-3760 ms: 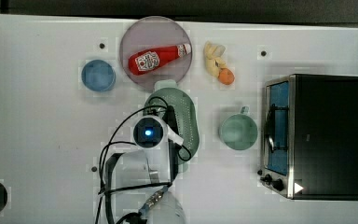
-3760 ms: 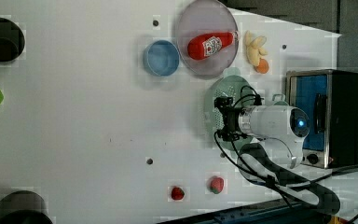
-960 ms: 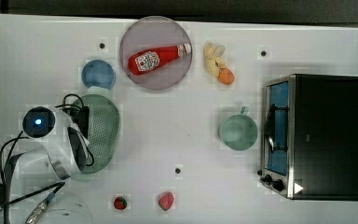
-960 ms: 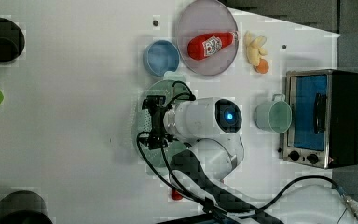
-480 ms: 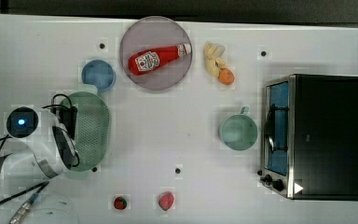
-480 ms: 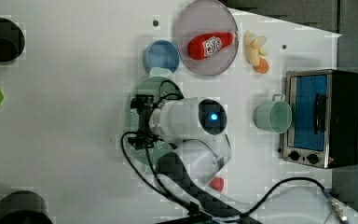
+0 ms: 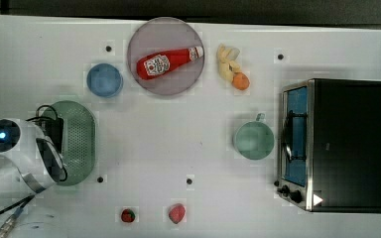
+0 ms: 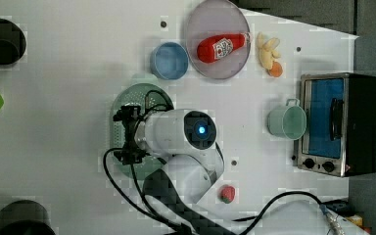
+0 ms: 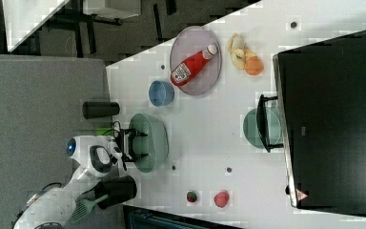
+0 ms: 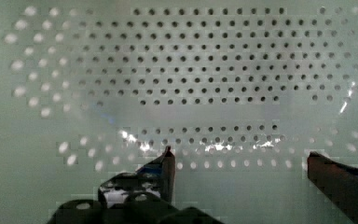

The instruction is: Drag strainer right to left.

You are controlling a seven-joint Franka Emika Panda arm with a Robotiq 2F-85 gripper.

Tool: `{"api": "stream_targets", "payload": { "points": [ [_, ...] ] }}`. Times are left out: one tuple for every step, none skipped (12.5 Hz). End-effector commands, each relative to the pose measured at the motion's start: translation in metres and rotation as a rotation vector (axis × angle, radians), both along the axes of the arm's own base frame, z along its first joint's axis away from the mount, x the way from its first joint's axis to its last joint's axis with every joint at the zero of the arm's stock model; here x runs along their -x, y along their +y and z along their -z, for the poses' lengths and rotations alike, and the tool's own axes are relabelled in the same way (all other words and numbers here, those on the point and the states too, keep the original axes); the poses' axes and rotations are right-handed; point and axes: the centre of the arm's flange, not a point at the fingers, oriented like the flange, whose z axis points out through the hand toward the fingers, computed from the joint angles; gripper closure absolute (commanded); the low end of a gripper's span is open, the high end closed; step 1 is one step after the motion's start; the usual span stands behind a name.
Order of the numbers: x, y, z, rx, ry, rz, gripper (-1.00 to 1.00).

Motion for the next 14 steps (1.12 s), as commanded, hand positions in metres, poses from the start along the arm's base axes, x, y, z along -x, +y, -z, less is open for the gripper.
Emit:
{"api": "stream_targets", "payload": {
  "points": [
    [-0.016,-0.002,-0.043,-0.009,-0.026,-0.047,-1.0],
    [-0.022,-0.015,-0.059,0.017,-0.017,-0.137,-1.0],
    [-0.032,-0.031,-0.084,0.039,-0.018,-0.221,-1.0],
    [-0.044,-0.051,-0.114,0.057,-0.019,-0.295,-1.0],
    [-0.057,-0.076,-0.15,0.065,-0.03,-0.352,-1.0],
    [-0.07,-0.107,-0.187,0.07,-0.041,-0.382,-1.0],
    [-0.081,-0.142,-0.224,0.075,-0.056,-0.402,-1.0],
    [-0.088,-0.18,-0.26,0.084,-0.067,-0.43,-1.0],
    [-0.089,-0.22,-0.292,0.105,-0.067,-0.469,-1.0],
    [-0.087,-0.261,-0.32,0.134,-0.055,-0.514,-1.0],
    [-0.082,-0.301,-0.347,0.161,-0.047,-0.567,-1.0],
    [-0.076,-0.34,-0.37,0.184,-0.041,-0.625,-1.0],
    [-0.069,-0.376,-0.389,0.193,-0.044,-0.681,-1.0],
    [-0.062,-0.407,-0.402,0.173,-0.049,-0.719,-1.0]
  ]
}}
